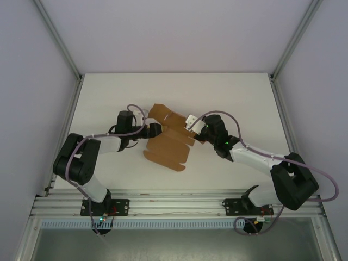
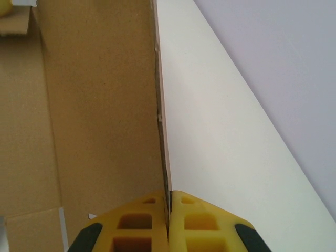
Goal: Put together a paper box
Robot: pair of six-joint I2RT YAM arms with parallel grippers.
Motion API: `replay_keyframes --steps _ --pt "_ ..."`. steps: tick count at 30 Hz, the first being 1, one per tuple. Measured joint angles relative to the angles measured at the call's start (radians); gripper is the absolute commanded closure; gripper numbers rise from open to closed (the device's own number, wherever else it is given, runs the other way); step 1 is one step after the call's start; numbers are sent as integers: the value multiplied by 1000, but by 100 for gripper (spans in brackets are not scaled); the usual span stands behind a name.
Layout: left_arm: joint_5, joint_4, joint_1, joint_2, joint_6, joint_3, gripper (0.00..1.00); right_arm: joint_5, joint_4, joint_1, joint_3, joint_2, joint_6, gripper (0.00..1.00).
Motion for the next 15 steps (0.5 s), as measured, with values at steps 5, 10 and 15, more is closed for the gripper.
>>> replay_keyframes --steps 5,10,15 --pt "24 39 -15 42 -37 14 67 -4 0 0 0 0 18 100" --pt "29 76 -21 43 -78 15 90 -4 0 0 0 0 23 100" --pt "-1 69 -28 43 -101 24 100 -4 0 0 0 0 16 100"
